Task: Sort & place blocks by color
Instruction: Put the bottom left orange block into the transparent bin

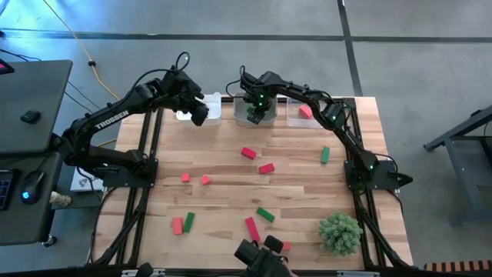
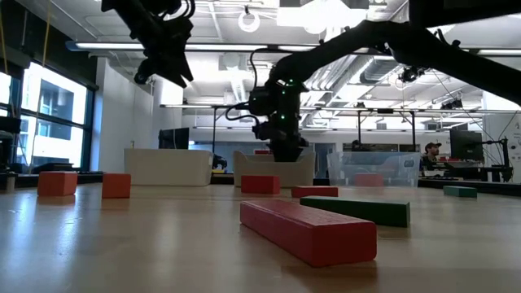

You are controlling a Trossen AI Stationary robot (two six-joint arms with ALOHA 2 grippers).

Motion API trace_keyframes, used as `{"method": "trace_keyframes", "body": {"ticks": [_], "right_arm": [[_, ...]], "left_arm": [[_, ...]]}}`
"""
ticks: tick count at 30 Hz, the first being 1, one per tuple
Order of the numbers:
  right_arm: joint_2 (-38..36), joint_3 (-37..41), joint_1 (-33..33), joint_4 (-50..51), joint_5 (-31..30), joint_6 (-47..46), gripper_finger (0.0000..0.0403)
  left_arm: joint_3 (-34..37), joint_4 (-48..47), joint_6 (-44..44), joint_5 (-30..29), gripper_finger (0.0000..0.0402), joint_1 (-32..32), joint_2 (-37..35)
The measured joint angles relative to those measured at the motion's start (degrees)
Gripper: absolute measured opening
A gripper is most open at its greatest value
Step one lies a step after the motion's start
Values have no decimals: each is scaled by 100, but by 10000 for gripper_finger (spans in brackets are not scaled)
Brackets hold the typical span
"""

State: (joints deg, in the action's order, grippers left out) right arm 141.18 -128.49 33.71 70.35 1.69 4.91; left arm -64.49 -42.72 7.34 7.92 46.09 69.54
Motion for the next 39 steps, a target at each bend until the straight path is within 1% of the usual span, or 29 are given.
{"method": "trace_keyframes", "body": {"ticks": [3,6,10,14,17,23,30,39], "right_arm": [[-62,0,0,38,0,4,148],[-194,0,0,37,-8,3,148],[-431,0,-2,8,-87,2,148],[-672,0,-2,8,-279,-32,149],[-842,-2,-2,-1,-304,-181,149],[-1107,-2,-59,18,-311,-363,149],[-1204,-4,-177,193,-315,-494,149],[-1212,-4,-490,442,-323,-502,149]], "left_arm": [[0,0,187,1,156,0,0],[0,0,362,2,176,0,0],[0,-87,815,22,199,0,0],[0,-555,1332,22,204,-24,0],[0,-1112,1747,-86,202,-197,0],[0,-2061,2633,-748,201,-886,0],[0,-2474,3733,-1334,200,-1956,0],[0,-2973,5195,-1413,200,-3258,0]]}}
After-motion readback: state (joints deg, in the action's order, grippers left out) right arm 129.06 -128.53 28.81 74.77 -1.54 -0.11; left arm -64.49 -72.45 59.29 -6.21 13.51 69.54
